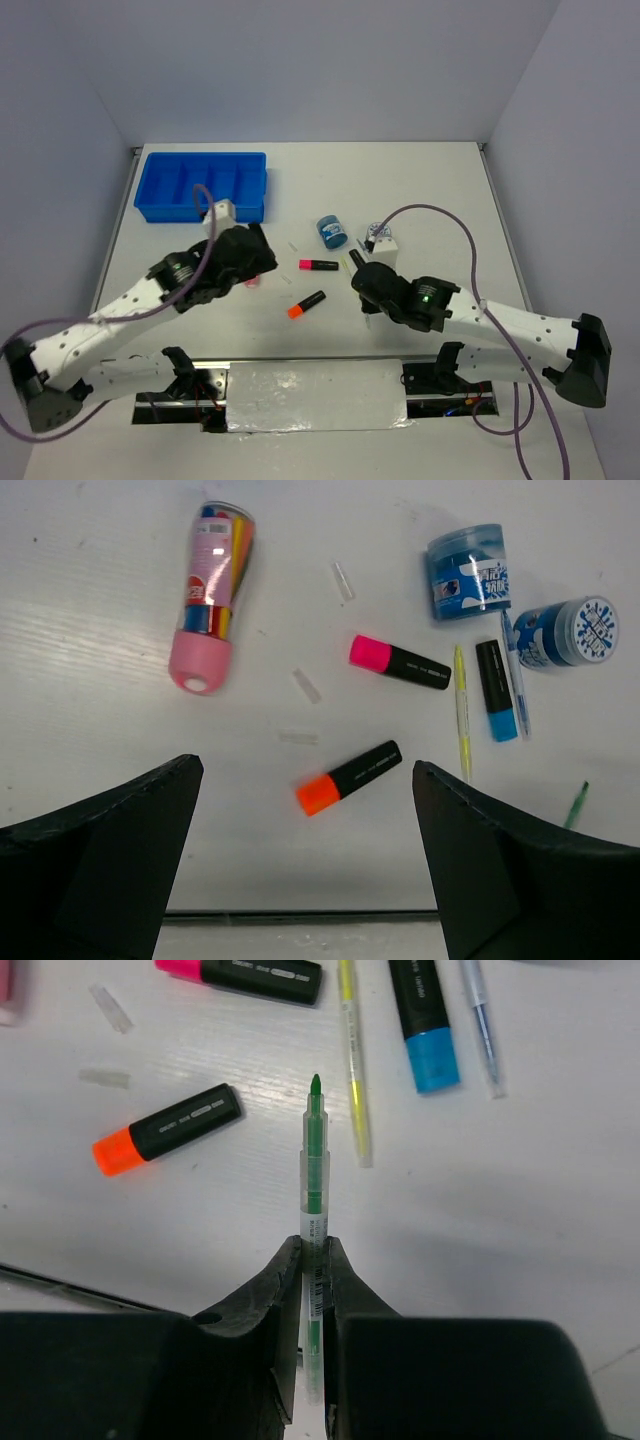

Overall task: Sort the stationery into containers
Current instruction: Pick up the pen from the center of the board, then close the pen cap on the pen.

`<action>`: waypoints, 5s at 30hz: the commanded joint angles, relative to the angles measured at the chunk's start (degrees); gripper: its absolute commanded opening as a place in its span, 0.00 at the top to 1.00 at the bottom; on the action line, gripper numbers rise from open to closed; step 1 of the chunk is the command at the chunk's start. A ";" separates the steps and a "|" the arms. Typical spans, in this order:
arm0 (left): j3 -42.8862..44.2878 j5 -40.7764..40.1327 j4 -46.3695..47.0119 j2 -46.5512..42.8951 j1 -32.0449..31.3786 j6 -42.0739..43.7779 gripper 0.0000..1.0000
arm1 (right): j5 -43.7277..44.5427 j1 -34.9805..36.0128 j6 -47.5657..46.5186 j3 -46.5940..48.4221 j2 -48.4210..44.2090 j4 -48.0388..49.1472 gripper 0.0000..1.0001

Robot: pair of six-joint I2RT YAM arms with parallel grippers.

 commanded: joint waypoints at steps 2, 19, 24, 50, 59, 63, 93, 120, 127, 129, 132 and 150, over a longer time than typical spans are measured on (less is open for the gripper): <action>9.48 -13.99 -5.37 13.98 -7.09 -16.61 0.01 | 4.49 -0.23 0.61 0.13 -4.35 -6.11 0.98; 23.67 -3.54 -10.40 47.23 -3.50 -24.10 0.18 | 2.65 -0.23 -0.97 -2.68 -12.88 -8.06 0.99; 19.81 -0.02 -4.86 48.72 -1.83 -22.52 0.23 | 1.94 -0.23 -2.46 -3.65 -12.80 -6.65 0.99; 13.82 3.85 0.07 53.30 -0.60 -25.33 0.44 | 0.62 -0.23 -3.78 -4.79 -12.62 -5.33 1.00; 12.59 4.11 0.51 53.91 -0.42 -25.94 0.52 | -0.61 -0.23 -4.66 -4.79 -12.71 -4.45 1.00; 12.33 4.46 1.21 54.09 -0.33 -25.77 0.61 | -0.88 -0.32 -4.84 -4.88 -13.14 -4.28 1.00; -8.54 7.87 45.33 6.92 -6.48 -0.04 1.00 | -25.57 0.12 -4.93 -15.07 -27.56 33.13 1.00; -20.89 25.73 67.65 -4.01 -7.27 2.62 1.00 | -23.91 1.52 -8.09 -12.96 -20.18 42.13 1.00; -20.46 26.44 67.66 -2.60 -7.71 3.68 1.00 | -22.50 1.52 -8.88 -12.09 -20.62 41.16 1.00; -20.54 26.79 67.75 -1.99 -7.80 3.77 1.00 | -22.32 1.52 -8.97 -11.82 -20.53 41.07 1.00; -20.37 26.88 67.92 -1.72 -7.98 3.94 1.00 | -22.32 1.52 -9.06 -11.56 -20.35 41.34 1.00; -20.89 27.05 68.01 -2.16 -7.98 3.68 1.00 | -20.48 1.52 -8.70 -10.50 -19.92 39.49 1.00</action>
